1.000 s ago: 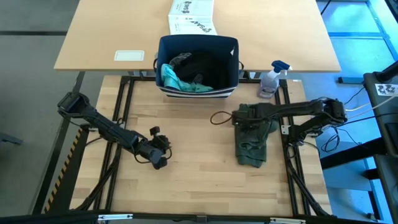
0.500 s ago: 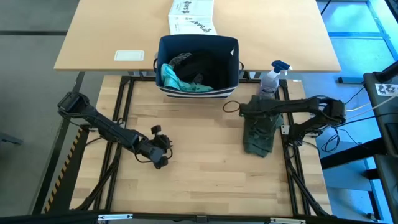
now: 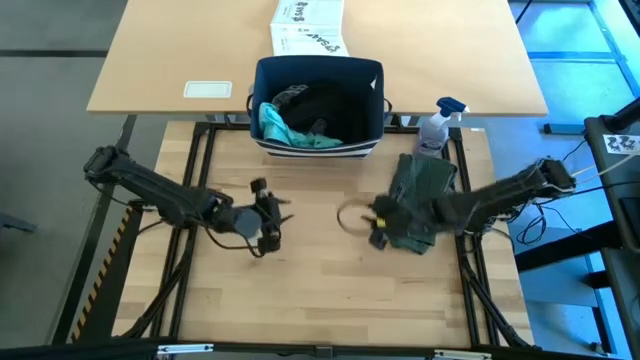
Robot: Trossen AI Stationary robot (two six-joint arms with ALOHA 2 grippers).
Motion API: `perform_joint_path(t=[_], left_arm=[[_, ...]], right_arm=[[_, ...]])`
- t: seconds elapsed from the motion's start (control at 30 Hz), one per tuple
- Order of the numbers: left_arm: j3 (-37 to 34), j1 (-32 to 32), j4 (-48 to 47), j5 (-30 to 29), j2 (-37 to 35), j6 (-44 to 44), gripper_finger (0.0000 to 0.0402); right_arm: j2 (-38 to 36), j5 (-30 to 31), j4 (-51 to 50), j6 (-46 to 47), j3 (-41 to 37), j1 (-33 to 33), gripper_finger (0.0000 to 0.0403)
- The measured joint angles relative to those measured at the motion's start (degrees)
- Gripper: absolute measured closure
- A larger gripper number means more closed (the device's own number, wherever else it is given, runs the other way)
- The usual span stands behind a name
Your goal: Fold Laundry from Bin
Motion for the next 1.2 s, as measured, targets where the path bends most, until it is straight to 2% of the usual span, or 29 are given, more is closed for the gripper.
perform_joint_path(t=[0.13, 0.23, 0.33, 0.53, 0.7, 0.8, 0.93, 1.07, 1.2], left_arm=[[8.23, 2.01, 0.63, -11.15, -0.40, 12.94, 0.0241], [13.07, 6.51, 1.01, -12.89, -0.16, 18.62, 0.0241], [16.60, 13.58, 0.08, -9.27, 0.47, 19.46, 0.0241], [26.49, 29.12, -4.33, 5.12, 6.38, 18.81, 0.0241], [38.81, 39.49, -20.28, 14.23, 16.72, 14.15, 0.0241], [44.17, 44.84, -27.62, 16.55, 22.84, 12.00, 0.0241], [46.24, 49.84, -29.42, 17.66, 28.22, 11.90, 0.0241], [46.27, 53.67, -29.14, 23.48, 32.21, 11.65, 0.0241], [46.27, 55.77, -29.29, 23.81, 35.25, 12.23, 0.0242]], right_arm=[[3.17, 8.91, 20.00, -9.82, -4.23, 4.61, 0.0238], [4.87, 9.09, 27.89, -17.40, -4.44, 4.99, 0.0238], [6.23, 7.69, 31.15, -21.90, -4.46, 4.88, 0.0238], [8.54, 8.37, 32.57, -23.17, -4.44, 4.43, 0.0238], [9.09, 8.34, 32.32, -23.87, -4.44, 4.40, 0.0238], [9.07, 8.24, 32.22, -23.89, -4.44, 4.55, 0.0238], [9.07, 5.97, 30.86, -21.69, -4.44, 4.53, 0.0238], [9.07, 4.10, 27.39, -18.53, -4.44, 4.53, 0.0238], [9.07, 3.84, 24.35, -14.86, -4.44, 4.53, 0.0238]])
